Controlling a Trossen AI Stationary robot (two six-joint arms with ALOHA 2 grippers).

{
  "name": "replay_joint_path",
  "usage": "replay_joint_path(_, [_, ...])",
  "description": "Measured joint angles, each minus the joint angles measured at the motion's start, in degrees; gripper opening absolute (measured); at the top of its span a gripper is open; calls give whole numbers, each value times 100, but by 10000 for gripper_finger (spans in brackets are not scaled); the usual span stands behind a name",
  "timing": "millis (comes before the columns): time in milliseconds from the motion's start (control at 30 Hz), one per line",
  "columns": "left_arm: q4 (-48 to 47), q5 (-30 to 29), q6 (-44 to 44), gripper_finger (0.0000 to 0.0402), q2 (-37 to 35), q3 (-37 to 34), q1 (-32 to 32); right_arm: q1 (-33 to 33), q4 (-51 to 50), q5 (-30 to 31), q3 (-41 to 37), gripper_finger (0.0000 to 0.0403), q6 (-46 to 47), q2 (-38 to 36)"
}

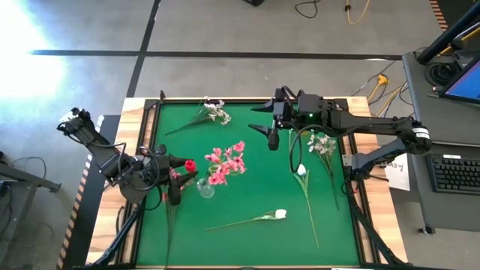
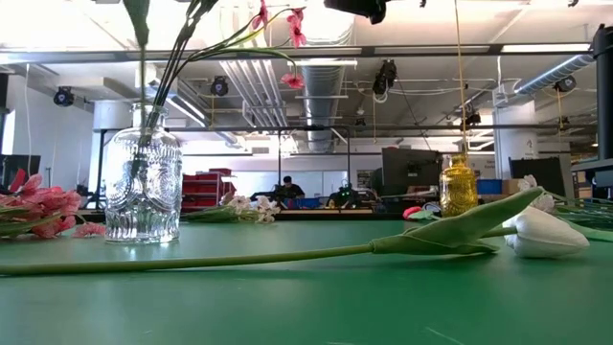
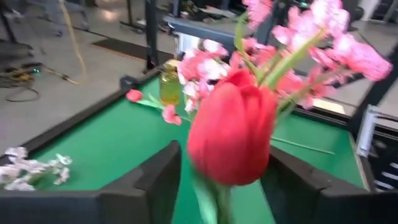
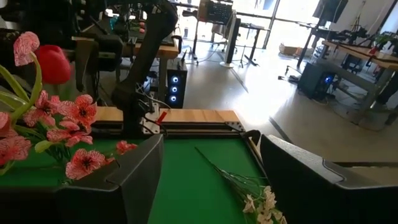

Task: Sort flowers into vase by color
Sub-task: Put the left red flowers into the transparent vase, then put the right white flowers into the yellow vase

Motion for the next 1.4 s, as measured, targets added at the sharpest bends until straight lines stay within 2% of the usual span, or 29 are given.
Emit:
replay_joint_path(133, [-156, 260, -33, 252, -10, 73, 0, 0, -41, 2, 0, 275, 2, 0])
replay_joint_path(300, [-982, 549, -251, 296, -31, 550, 0, 0, -112, 6, -5, 280, -7, -69])
replay_joint_path(467, [-2152, 958, -828, 307, -33, 1171, 0, 0, -519, 7, -6, 276, 95, -378])
replay_joint_path(733, [-3072, 923, -945, 306, -26, 2055, 0, 2, -1533, 4, -6, 259, 377, -682])
replay_joint_path(933, [-3034, 460, -563, 306, -1, 2382, 0, 4, -1814, -2, -6, 254, 442, -695])
replay_joint_path(1100, [-2588, -106, -289, 306, 11, 2293, 2, 38, -2169, 2, -6, 255, 437, -691])
replay_joint_path(1267, [-1960, -246, 202, 306, 223, 2208, 102, 144, -2420, 7, -273, 244, 376, -833])
replay_joint_path(1400, [-1891, -250, 381, 306, 426, 2239, 174, 260, -2233, -2, -726, 236, 424, -1139])
